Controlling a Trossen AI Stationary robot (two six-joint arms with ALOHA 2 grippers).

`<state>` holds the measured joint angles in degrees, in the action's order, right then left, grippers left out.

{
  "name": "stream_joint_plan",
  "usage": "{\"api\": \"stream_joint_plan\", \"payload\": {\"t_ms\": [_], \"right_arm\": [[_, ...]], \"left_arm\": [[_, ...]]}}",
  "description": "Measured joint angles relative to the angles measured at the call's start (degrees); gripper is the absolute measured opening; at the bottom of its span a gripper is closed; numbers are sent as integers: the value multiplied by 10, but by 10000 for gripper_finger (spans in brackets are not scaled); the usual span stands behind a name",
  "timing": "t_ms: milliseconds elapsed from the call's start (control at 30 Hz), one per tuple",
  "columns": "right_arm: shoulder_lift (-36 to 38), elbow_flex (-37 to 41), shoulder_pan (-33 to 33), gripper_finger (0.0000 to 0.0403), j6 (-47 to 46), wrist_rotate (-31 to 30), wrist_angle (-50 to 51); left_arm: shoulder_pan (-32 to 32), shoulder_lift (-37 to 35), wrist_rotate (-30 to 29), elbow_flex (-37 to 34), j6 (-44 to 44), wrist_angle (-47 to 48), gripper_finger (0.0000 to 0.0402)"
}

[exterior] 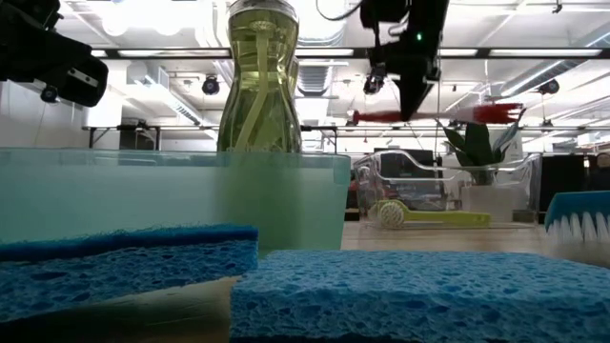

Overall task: Pick & Place Kitchen Sink Supplies
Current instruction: Put the red dish brush into the right transparent bin

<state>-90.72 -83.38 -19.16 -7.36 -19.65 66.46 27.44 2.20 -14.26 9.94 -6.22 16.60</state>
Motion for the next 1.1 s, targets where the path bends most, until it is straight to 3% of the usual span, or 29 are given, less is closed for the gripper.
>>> {"api": "stream_joint_plan", "payload": {"t_ms": [467,833,1100], "right_arm": [[1,124,-6,63,45,2,-105],[3,145,-1,63,107,8,-152],[3,170,1,63,87,19,-169]], "left_arm": [[0,0,0,0,0,0,0],[0,0,0,0,0,0,0],[0,0,0,0,0,0,0]]}}
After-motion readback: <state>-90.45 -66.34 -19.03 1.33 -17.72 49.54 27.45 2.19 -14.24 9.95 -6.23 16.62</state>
